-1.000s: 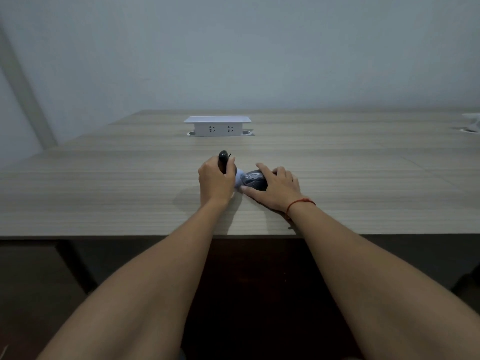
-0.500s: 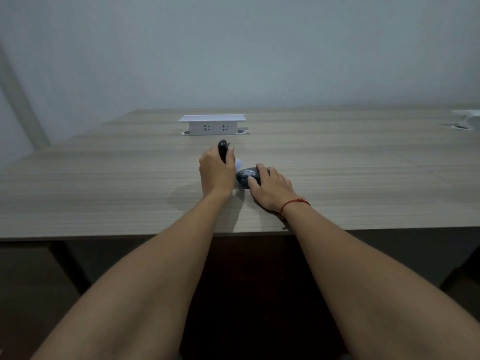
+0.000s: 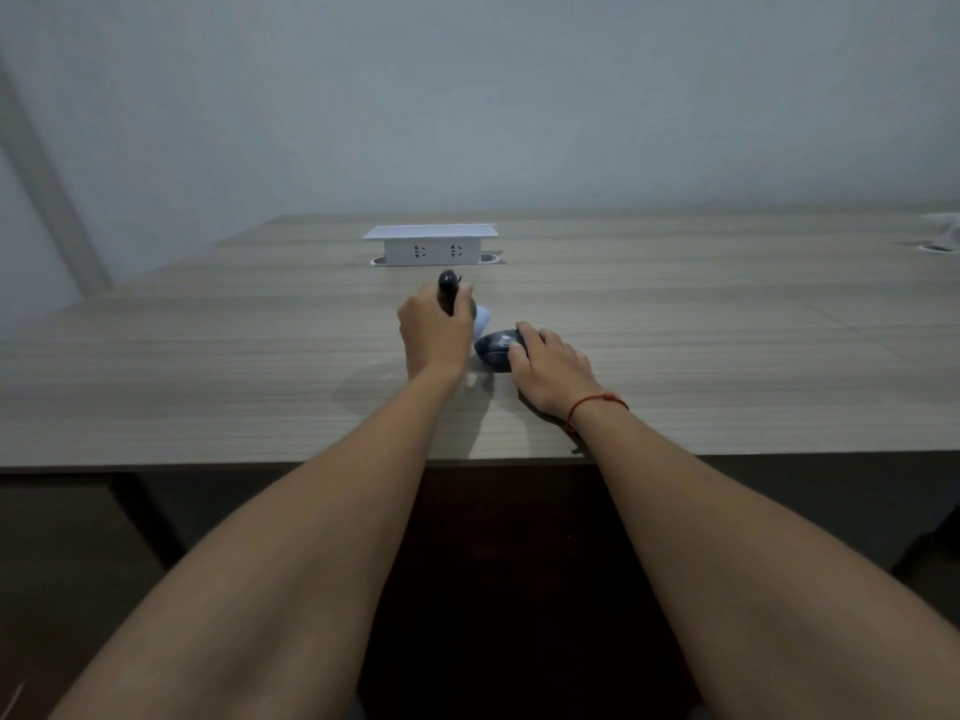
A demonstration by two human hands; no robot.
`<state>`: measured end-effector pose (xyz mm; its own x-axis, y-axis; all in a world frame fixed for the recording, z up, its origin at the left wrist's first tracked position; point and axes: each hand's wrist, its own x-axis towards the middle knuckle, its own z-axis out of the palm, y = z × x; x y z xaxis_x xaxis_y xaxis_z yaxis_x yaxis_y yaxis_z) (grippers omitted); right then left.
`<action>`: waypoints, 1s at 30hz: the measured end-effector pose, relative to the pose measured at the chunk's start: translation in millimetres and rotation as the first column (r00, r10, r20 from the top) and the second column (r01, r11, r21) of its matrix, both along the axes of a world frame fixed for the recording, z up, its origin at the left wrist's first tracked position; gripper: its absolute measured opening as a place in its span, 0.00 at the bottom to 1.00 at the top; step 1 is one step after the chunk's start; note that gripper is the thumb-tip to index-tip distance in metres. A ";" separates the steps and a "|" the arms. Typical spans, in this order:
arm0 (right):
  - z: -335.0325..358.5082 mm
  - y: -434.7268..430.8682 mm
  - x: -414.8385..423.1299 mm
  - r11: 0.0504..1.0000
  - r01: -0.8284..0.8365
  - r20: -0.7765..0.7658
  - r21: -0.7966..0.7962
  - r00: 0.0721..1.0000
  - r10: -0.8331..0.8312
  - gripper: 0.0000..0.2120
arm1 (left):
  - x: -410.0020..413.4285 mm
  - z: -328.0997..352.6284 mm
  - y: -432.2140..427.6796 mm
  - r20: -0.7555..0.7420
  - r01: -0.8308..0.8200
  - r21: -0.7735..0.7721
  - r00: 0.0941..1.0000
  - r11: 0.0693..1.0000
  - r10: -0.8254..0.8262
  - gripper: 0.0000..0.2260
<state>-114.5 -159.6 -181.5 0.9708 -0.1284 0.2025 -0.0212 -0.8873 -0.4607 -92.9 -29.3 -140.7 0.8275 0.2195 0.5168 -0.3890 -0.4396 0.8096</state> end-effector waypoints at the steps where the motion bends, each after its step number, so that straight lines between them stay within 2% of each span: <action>1: -0.1 0.1 -0.1 1.000 -0.001 0.000 -0.001 1.000 0.001 0.26 | -0.1 1.3 -4.6 0.011 0.022 0.013 1.000 1.000 -0.022 0.12; 4: -0.4 0.3 -1.0 1.000 -0.004 0.001 0.018 1.000 0.004 0.26 | 0.5 -7.7 -9.7 -0.052 0.041 0.079 0.998 0.996 -0.037 0.11; 8: 2.2 0.9 -2.1 1.000 0.006 0.013 0.023 1.000 -0.007 0.26 | 5.7 -20.9 6.3 -0.137 -0.042 0.155 0.988 0.987 0.064 0.12; 12: 1.6 2.0 -3.8 1.000 -0.001 0.009 0.019 1.000 0.001 0.26 | -2.8 -15.8 4.9 -0.073 -0.052 0.077 0.996 0.996 0.057 0.12; 15: -0.1 1.2 -1.7 0.999 0.006 0.018 0.032 1.000 -0.007 0.26 | -3.7 -4.3 -7.8 -0.019 0.002 0.057 1.000 0.998 -0.001 0.12; 17: -0.2 0.5 -1.2 0.999 0.006 0.019 0.036 1.000 -0.007 0.26 | 1.0 -4.7 -10.3 -0.057 0.009 0.112 0.998 0.994 -0.003 0.13; 21: -2.2 -1.9 0.3 1.000 -0.002 0.026 0.026 1.000 0.001 0.27 | 6.8 -15.1 -2.4 -0.150 -0.071 0.168 0.984 0.983 0.097 0.14; 26: -2.6 -1.8 2.0 1.000 -0.009 0.025 0.019 1.000 0.009 0.26 | 2.7 -5.3 -7.6 0.062 -0.018 0.076 0.998 0.997 0.013 0.13; 30: -2.7 -3.6 1.3 1.000 -0.017 0.030 0.011 0.999 0.017 0.25 | -2.3 -19.0 -16.9 0.087 0.071 0.218 0.992 0.973 -0.092 0.12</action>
<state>-113.1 -163.2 -184.2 0.9665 -0.1144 0.2299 0.0077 -0.8820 -0.4712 -95.2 -46.2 -159.7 0.7821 0.0293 0.6225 -0.5019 -0.5624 0.6571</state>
